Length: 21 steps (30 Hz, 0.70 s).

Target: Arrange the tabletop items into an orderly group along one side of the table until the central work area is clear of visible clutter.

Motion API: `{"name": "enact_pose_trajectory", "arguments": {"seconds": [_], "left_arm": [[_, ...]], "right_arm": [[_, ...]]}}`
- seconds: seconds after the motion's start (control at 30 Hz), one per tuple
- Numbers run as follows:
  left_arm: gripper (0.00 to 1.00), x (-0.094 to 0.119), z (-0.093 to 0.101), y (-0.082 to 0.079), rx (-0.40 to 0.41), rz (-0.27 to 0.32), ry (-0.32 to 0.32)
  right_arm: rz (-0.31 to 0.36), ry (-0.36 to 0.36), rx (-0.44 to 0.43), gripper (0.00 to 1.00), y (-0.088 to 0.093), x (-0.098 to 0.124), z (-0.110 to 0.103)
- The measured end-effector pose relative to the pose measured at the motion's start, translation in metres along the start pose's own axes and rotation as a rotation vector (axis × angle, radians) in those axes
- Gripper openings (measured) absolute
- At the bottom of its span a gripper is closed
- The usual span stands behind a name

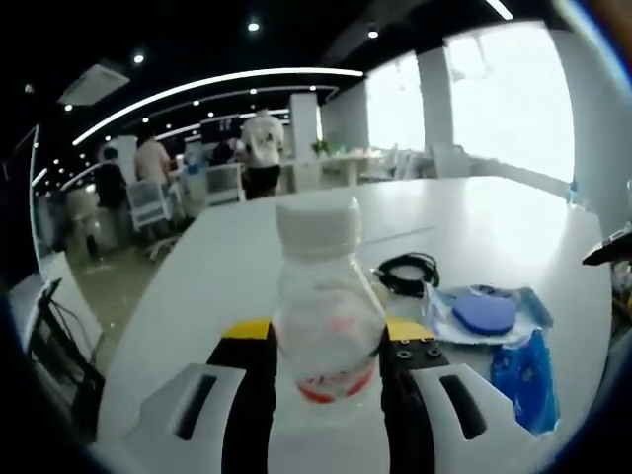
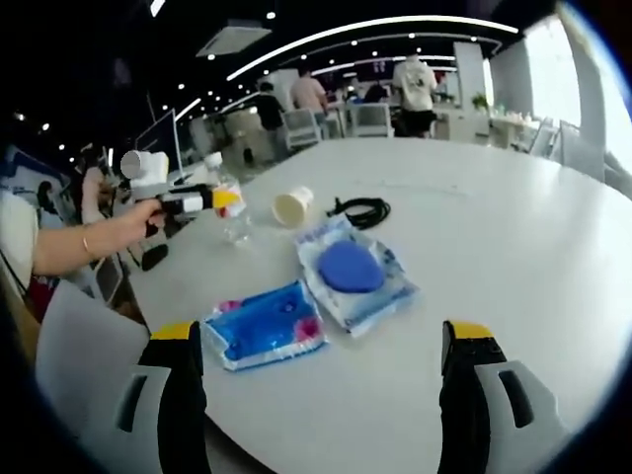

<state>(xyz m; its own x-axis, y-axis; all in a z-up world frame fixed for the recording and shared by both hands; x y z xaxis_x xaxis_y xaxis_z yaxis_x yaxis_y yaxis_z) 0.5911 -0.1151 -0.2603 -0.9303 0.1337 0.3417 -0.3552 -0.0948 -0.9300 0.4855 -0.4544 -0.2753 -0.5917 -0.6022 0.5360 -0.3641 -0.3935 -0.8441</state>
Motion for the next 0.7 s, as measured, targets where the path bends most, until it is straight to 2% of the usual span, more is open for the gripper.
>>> {"name": "enact_pose_trajectory", "arguments": {"seconds": [0.17,0.43,0.7], "left_arm": [[0.38,-0.009,-0.015,-0.013,0.011,0.006,-0.015],[0.38,-0.026,-0.031,-0.024,0.019,-0.003,-0.018],[0.38,-0.04,-0.034,-0.03,0.017,-0.009,0.003]], "right_arm": [[-0.001,0.003,-0.009,1.0,0.0,0.0,0.001],[-0.027,-0.003,-0.013,1.0,0.005,-0.003,0.001],[-0.046,-0.013,-0.011,1.0,0.009,-0.005,-0.001]]}}
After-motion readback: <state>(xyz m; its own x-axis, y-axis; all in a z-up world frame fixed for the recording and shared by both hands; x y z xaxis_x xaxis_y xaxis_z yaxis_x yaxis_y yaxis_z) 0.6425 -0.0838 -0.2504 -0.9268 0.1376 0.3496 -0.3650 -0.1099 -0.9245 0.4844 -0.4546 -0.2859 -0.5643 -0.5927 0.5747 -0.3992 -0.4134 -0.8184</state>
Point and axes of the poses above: the point that each gripper's makers call its tool centre point, and the gripper's own axes: x roughly backward along the fingers, z roughly to its right, y roughly out of its underside, the point moved 3 cm from there along x, roughly backward along the fingers, and after that the axes turned 12 degrees about x, right-handed, at the moved point
